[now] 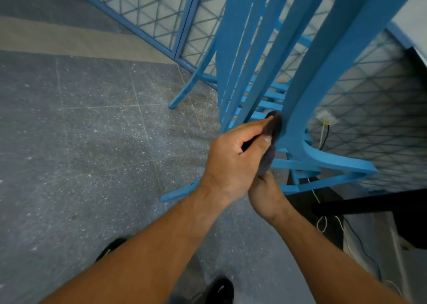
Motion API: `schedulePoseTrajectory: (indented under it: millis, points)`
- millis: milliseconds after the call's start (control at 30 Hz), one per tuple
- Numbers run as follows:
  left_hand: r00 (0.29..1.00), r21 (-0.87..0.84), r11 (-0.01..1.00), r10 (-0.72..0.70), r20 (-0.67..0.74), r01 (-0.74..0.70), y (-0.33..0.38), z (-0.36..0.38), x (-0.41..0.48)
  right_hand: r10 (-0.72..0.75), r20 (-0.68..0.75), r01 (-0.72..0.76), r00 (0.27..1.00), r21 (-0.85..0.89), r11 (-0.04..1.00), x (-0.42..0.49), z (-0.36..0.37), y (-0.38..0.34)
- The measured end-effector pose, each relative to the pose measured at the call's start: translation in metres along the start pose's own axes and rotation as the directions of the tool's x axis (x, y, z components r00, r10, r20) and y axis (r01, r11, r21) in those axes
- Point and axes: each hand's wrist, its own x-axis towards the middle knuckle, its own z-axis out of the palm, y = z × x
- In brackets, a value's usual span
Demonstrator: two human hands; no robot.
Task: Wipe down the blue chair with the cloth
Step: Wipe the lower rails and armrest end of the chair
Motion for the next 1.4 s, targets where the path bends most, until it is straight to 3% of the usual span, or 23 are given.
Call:
schedulePoseTrajectory:
  millis: [233,300,367,433,533,633,667,767,800,833,900,1000,1067,1200,1400]
  points:
    - [0.959,-0.095,0.955,-0.280,0.037,0.282,-0.018,-0.009,-0.003,0.001,0.061,-0.006,0.998,0.089,0.996,0.006,0.010,0.009]
    - [0.971,-0.123,0.963,-0.234,0.051,0.239,-0.004,-0.005,0.000,0.001,0.011,-0.003,1.000,0.165,0.986,0.005,0.009,0.008]
    - [0.985,-0.147,0.975,-0.154,0.074,0.164,0.009,0.000,0.005,-0.001,0.088,-0.018,0.996,0.221,0.975,0.007,0.011,0.010]
    - [0.991,-0.144,0.982,-0.114,0.074,0.124,0.011,0.002,0.005,-0.045,0.072,0.019,0.996,0.320,0.947,0.006,0.011,0.013]
    - [0.986,-0.081,0.983,-0.163,0.043,0.166,-0.004,-0.004,-0.001,-0.074,-0.009,0.074,0.997,0.238,0.969,0.008,0.012,0.012]
    - [0.969,-0.070,0.966,-0.247,0.013,0.247,-0.013,-0.007,-0.006,-0.162,0.080,0.146,0.983,0.183,0.972,0.008,0.011,0.010]
    - [0.966,-0.079,0.963,-0.258,0.012,0.258,-0.012,-0.006,-0.005,-0.182,0.052,0.171,0.982,0.175,0.970,0.005,0.010,0.012]
    - [0.982,-0.108,0.977,-0.184,0.029,0.186,0.004,0.002,-0.005,-0.265,0.019,0.260,0.964,0.137,0.956,0.002,0.006,0.011]
    - [0.988,-0.121,0.980,-0.153,0.039,0.156,0.007,0.004,-0.005,-0.324,-0.058,0.328,0.944,0.112,0.938,0.005,0.006,0.010]
    - [0.990,-0.130,0.981,-0.136,0.042,0.140,0.008,0.004,-0.005,-0.316,-0.075,0.324,0.946,0.165,0.931,0.003,0.004,0.004]
    - [0.987,-0.135,0.978,-0.152,0.043,0.157,0.000,0.000,-0.005,-0.274,-0.097,0.282,0.957,0.084,0.956,0.003,0.000,0.005]
    - [0.972,-0.059,0.970,-0.235,0.027,0.236,-0.027,-0.011,-0.008,-0.264,0.028,0.263,0.964,0.040,0.964,0.004,0.006,0.016]
    - [0.958,-0.007,0.958,-0.286,0.015,0.286,-0.047,-0.018,-0.009,-0.137,0.105,0.127,0.985,0.092,0.988,0.010,0.010,0.014]
    - [0.928,0.047,0.926,-0.373,-0.028,0.374,-0.085,-0.030,-0.013,-0.052,0.183,0.021,0.982,0.163,0.986,0.010,0.005,0.013]
    - [0.800,0.001,0.805,-0.589,-0.117,0.593,-0.137,-0.046,-0.017,-0.058,0.129,0.028,0.990,0.225,0.974,0.011,0.007,0.015]
